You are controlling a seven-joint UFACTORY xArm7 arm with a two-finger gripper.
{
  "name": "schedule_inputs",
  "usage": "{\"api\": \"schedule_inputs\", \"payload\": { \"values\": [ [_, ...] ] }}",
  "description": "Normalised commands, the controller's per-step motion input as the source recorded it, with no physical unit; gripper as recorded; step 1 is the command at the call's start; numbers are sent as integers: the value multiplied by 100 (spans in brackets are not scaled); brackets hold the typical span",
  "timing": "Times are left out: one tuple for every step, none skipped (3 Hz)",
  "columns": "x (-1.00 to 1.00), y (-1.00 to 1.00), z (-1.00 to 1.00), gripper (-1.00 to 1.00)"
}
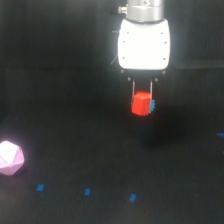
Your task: Pick up the red object from the table
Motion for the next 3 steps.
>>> {"api": "schedule_inputs", "payload": {
  "values": [
    [15,13,-21,-97],
    [36,26,-7,-98],
    [29,25,-7,-100]
  ]
}}
